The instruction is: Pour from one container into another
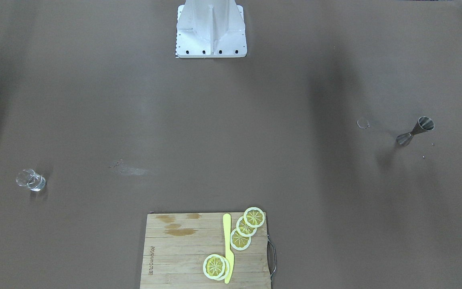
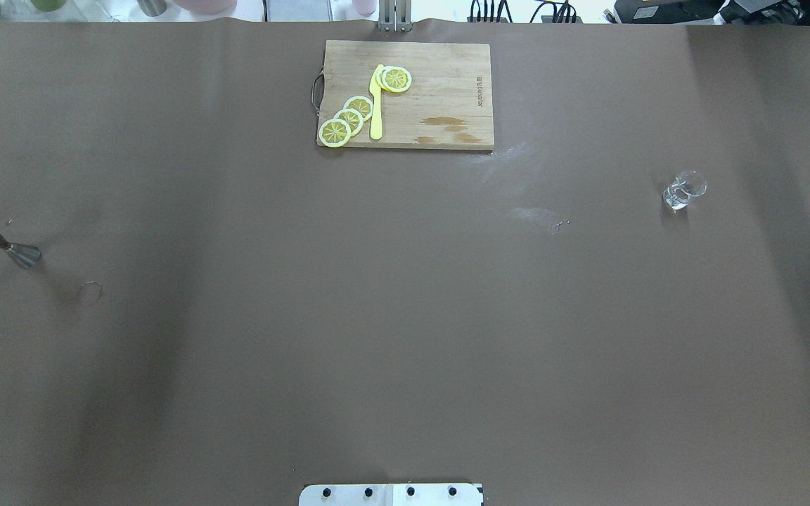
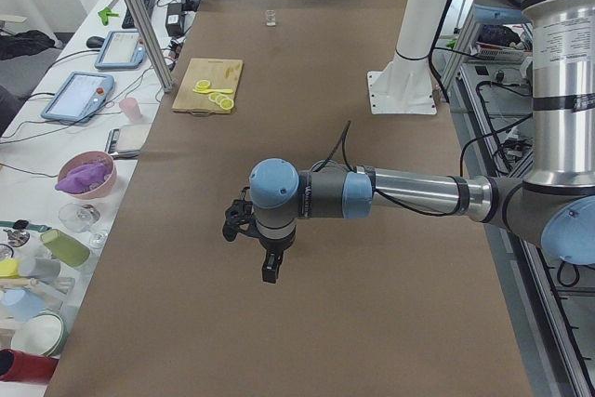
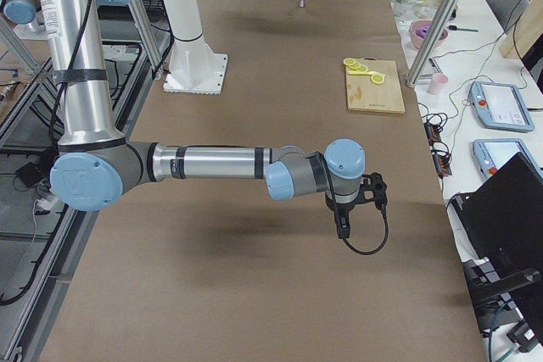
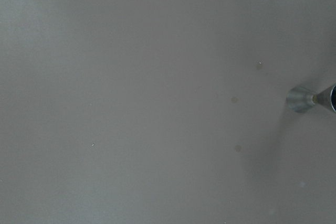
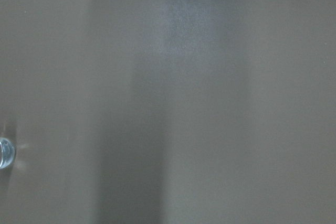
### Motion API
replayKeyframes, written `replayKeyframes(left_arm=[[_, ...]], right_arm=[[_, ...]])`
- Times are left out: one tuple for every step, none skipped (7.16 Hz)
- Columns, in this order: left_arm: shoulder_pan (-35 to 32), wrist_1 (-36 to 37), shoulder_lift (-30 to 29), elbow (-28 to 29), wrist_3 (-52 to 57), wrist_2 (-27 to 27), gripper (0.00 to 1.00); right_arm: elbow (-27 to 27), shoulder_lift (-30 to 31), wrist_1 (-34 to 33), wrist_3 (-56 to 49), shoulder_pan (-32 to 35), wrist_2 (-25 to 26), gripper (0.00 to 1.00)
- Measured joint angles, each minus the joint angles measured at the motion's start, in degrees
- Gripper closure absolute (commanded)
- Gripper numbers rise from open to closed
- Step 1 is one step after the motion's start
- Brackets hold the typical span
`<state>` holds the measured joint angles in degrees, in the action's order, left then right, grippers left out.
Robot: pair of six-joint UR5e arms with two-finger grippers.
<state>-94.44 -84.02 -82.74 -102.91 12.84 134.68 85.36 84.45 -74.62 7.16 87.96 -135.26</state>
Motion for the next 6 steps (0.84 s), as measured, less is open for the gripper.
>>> replayKeyframes(left_arm=[[-0.54,-0.02,0.0,0.07,0.15,-0.01,0.02],[-0.76,-0.06,-0.03,0.12,0.21,0.03,0.02],[-0.83,-0.08,-0.04,0.18,0.18,0.05,0.02],[-0.86,-0.08,-0.08,0.27,0.07,0.05,0.02],[-0.88,-0.09,-0.17,0.36,-0.02,0.05,0.02],[-0.88,-0.07,-0.51,0.33,-0.46,0.12,0.02]], right_arm=[[-0.16,0.87,4.76,-0.01,-0.07,0.24,0.0],[-0.62,1.48,10.52,0.0,-0.25,1.19,0.0],[-1.44,1.88,15.45,0.1,-0.93,3.1,0.0],[-1.98,1.86,18.4,0.41,-2.2,4.92,0.0],[-2.06,1.57,19.68,1.0,-3.41,5.97,0.0],[-1.84,1.33,20.92,1.99,-4.59,6.12,0.0]])
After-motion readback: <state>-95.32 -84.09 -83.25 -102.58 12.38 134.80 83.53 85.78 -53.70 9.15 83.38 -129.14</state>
